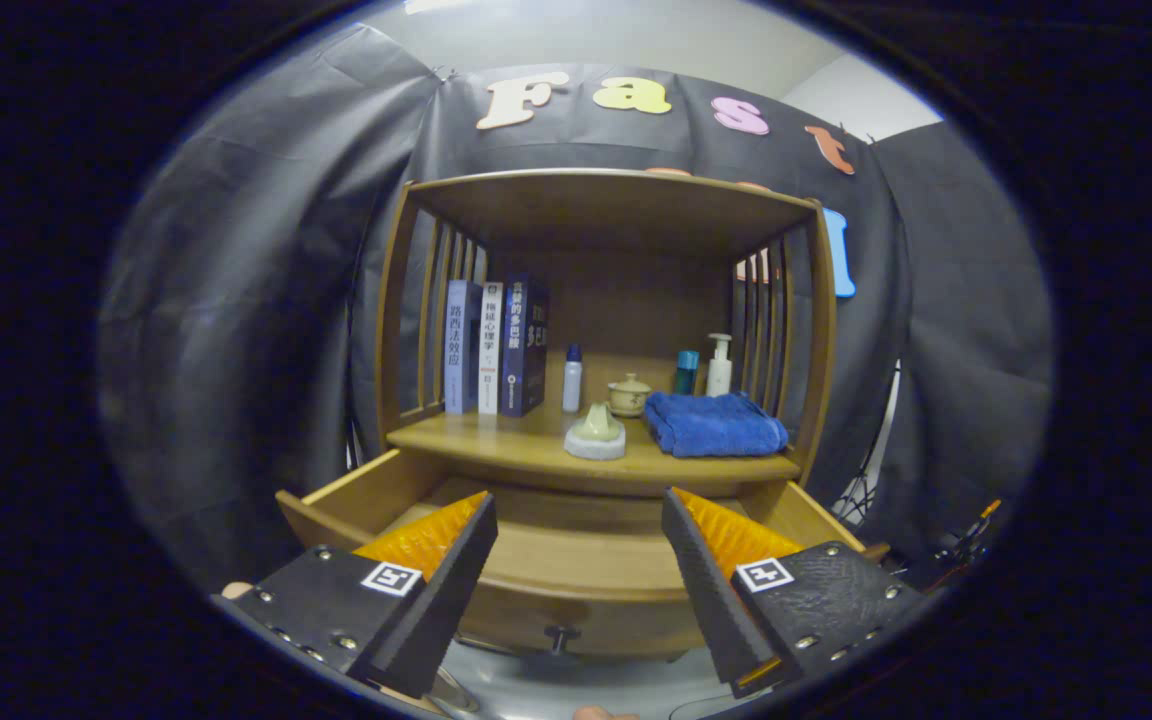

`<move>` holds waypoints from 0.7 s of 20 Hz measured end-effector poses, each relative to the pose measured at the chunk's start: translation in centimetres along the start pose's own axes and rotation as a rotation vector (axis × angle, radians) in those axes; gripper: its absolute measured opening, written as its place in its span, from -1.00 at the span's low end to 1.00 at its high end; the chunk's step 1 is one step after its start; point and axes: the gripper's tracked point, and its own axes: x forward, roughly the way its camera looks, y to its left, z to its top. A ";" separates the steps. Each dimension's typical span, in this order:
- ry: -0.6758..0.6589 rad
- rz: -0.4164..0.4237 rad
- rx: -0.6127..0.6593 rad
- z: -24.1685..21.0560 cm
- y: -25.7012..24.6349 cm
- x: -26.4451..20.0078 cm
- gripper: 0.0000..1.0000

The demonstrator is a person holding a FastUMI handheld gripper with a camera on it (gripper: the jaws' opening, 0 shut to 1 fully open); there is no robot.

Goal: Pull open the drawer, take out the items inside it, and place them on the countertop above the cabinet.

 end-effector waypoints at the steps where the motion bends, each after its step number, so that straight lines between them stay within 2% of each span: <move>1: 0.014 0.001 -0.004 -0.9 0.4 -0.5 0.97; 6: 0.103 0.000 -0.012 -5.4 1.0 -1.7 0.98; 14: 0.137 -0.044 -0.005 -7.8 -0.1 1.2 0.98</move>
